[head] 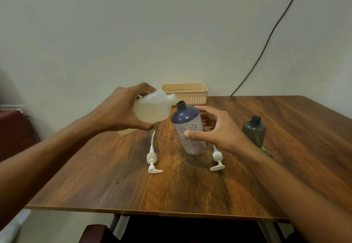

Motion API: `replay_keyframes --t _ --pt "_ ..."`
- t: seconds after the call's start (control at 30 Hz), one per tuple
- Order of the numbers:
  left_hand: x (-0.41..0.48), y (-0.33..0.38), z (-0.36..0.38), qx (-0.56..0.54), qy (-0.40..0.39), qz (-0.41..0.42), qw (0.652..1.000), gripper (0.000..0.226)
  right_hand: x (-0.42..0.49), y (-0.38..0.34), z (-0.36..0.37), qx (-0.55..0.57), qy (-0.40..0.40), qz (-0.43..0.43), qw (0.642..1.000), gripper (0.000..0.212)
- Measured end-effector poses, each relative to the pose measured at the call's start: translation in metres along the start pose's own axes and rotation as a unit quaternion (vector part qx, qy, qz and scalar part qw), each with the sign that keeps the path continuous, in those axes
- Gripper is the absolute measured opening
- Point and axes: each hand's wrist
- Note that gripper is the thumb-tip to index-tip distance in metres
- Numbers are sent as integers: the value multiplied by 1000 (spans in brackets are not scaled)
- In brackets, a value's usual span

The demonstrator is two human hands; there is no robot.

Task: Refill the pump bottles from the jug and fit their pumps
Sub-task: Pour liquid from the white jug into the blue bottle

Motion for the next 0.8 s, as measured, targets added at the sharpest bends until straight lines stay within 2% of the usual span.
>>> replay_keyframes --t 0.8 --pt "3 -4 -5 8 -7 26 1000 89 -2 -7 0 -7 -3 10 1000 74"
Point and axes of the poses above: each hand's wrist, its own x-axis towards the middle knuckle, its own z-axis out of the palm, y = z × x, and after that the axes turned 8 degrees about y, right-handed
